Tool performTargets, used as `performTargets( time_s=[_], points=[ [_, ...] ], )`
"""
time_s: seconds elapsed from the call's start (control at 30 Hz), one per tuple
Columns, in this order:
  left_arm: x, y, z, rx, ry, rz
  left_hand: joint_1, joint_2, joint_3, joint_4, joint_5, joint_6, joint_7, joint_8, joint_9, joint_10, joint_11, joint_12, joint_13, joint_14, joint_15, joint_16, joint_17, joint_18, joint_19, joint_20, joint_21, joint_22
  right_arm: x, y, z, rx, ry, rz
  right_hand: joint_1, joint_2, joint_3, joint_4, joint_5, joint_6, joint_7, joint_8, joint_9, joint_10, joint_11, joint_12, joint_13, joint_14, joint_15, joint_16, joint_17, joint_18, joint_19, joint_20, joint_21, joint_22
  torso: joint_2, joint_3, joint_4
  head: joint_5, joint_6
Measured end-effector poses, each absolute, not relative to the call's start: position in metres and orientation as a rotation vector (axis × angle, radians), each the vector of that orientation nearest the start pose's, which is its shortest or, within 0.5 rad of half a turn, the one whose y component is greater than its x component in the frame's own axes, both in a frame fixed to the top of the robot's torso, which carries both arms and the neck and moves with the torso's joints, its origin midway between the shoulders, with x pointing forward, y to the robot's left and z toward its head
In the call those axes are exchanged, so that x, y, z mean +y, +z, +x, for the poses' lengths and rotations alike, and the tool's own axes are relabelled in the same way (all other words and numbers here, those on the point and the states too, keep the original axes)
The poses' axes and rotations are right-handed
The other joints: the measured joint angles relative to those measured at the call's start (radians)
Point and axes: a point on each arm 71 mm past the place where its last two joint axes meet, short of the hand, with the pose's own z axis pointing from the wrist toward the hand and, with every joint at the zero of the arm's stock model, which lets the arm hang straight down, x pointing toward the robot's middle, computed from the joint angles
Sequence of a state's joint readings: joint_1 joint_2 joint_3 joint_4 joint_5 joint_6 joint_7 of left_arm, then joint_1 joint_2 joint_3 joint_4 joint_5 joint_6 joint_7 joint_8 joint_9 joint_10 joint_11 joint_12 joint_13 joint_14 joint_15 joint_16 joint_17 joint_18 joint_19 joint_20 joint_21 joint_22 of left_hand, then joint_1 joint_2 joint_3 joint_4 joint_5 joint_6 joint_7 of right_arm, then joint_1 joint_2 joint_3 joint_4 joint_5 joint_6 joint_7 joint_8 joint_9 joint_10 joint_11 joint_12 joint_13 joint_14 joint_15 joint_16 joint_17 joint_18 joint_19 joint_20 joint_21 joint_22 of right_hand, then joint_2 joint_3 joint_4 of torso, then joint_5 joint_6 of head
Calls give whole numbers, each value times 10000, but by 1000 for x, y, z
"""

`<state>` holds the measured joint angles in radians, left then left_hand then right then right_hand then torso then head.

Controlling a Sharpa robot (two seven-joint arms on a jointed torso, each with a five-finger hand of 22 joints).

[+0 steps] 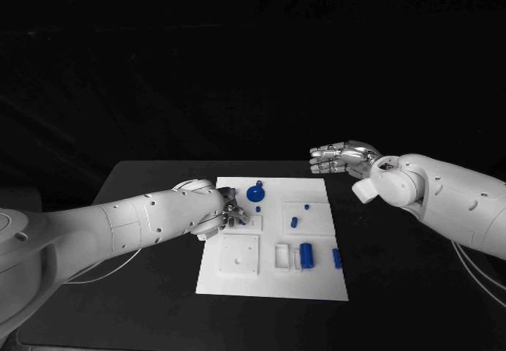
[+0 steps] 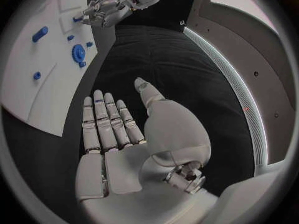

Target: Assemble the parts on the task board

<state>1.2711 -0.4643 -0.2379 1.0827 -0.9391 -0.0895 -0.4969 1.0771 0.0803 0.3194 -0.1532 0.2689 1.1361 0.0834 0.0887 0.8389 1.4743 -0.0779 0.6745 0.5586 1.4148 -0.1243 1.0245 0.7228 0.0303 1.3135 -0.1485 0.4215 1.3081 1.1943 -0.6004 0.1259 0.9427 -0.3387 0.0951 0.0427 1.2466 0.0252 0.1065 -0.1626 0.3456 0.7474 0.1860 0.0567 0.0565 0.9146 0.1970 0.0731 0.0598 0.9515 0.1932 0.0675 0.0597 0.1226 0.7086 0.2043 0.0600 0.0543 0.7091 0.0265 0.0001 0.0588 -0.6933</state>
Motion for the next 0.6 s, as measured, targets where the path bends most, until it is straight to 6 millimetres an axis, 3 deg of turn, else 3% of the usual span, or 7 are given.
performTargets(
  time_s=[0.6],
  points=[
    [162, -262, 543, 22305, -2972, -3412, -130, -25, 65, -67, 126, 14, 14, 2, 20, 0, 0, 50, -9, 15, 16, 54, 29, -1, 35, 36, -75, -3, -244, -190, 583, 17876, 13207, 9771, 0, 0, -58, -1, 0, -71, -2, -10, 1, -15, 15, 0, 0, -31, 31, 0, 0, 1, -86, 14, 0, 0, -1, 10, 0, -5, -66]
  ],
)
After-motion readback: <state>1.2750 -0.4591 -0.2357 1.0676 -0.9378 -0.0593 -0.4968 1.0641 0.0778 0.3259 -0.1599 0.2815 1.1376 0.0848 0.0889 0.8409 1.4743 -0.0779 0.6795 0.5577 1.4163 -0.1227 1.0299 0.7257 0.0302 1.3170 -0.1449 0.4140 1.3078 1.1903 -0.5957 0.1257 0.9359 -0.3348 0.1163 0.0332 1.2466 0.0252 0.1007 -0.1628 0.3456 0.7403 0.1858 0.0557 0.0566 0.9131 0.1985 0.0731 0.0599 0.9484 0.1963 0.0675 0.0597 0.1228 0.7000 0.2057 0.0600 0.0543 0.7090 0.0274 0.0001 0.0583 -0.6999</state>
